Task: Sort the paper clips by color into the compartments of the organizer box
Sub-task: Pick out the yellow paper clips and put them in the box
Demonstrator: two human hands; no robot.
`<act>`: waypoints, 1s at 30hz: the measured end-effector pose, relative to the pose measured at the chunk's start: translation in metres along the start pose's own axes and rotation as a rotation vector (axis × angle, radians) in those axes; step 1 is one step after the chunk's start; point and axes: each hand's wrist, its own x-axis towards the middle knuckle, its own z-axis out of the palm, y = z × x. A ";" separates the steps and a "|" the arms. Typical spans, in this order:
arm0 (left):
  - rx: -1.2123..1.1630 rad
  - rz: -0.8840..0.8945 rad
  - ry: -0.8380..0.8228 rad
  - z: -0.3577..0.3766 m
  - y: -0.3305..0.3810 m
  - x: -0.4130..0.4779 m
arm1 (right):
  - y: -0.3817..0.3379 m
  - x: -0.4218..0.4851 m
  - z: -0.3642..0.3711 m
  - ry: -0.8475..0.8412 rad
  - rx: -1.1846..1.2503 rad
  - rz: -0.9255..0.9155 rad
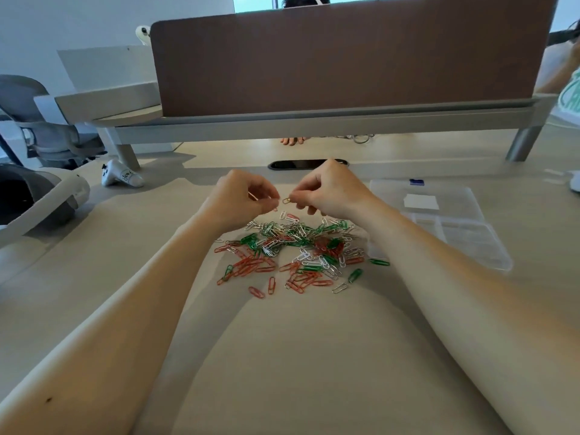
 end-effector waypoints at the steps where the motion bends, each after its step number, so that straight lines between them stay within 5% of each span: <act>1: 0.066 0.002 -0.085 0.003 -0.005 0.002 | 0.002 0.000 0.001 -0.019 -0.016 0.008; 12: 0.215 -0.088 -0.348 -0.003 -0.025 -0.003 | 0.001 0.001 0.009 -0.148 -0.069 0.029; 17: 0.144 -0.031 -0.210 0.003 -0.020 -0.006 | 0.000 0.000 0.008 -0.159 -0.081 0.029; 30: 0.144 -0.110 -0.246 0.011 -0.015 -0.010 | 0.002 0.002 0.009 -0.137 -0.074 0.039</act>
